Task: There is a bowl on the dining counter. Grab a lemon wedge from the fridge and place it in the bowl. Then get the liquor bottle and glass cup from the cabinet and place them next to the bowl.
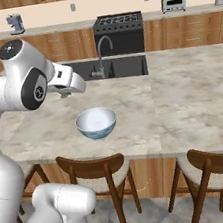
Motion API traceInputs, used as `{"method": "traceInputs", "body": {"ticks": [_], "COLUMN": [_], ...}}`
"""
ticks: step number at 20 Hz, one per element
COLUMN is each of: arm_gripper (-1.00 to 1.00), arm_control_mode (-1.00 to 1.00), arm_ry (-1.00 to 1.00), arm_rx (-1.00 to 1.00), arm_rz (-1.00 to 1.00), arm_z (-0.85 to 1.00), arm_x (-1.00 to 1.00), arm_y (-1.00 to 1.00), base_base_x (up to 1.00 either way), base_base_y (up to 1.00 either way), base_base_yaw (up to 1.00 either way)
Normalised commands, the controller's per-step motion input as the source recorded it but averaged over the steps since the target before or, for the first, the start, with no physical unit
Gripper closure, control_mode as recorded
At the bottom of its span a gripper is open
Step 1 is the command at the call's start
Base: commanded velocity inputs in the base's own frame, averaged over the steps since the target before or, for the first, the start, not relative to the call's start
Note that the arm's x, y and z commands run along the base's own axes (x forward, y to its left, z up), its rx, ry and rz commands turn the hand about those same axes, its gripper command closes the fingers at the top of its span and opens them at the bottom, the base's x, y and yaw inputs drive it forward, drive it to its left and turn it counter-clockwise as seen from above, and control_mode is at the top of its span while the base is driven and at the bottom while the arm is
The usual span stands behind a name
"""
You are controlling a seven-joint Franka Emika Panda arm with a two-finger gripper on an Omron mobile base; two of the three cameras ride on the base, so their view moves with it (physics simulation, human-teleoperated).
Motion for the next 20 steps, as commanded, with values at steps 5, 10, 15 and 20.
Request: {"method": "traceInputs", "body": {"ticks": [5, 10, 15, 20], "arm_gripper": [1.0, 1.0, 1.0, 1.0], "arm_control_mode": [-1.0, -1.0, -1.0, -1.0], "arm_ry": [0.17, 0.2, 0.24, 0.25], "arm_rx": [0.0, 0.0, 0.0, 0.0], "arm_rz": [-0.13, -0.12, -0.09, -0.03], "arm_z": [-0.4, -0.54, -0.67, -0.74], "arm_x": [0.96, 0.9, 0.74, 0.54], "arm_y": [0.43, 0.18, 0.03, 0.0], "base_base_x": [0.0, 0.0, 0.0, 0.0], "base_base_y": [0.0, 0.0, 0.0, 0.0], "base_base_yaw": [0.0, 0.0, 0.0, 0.0]}}
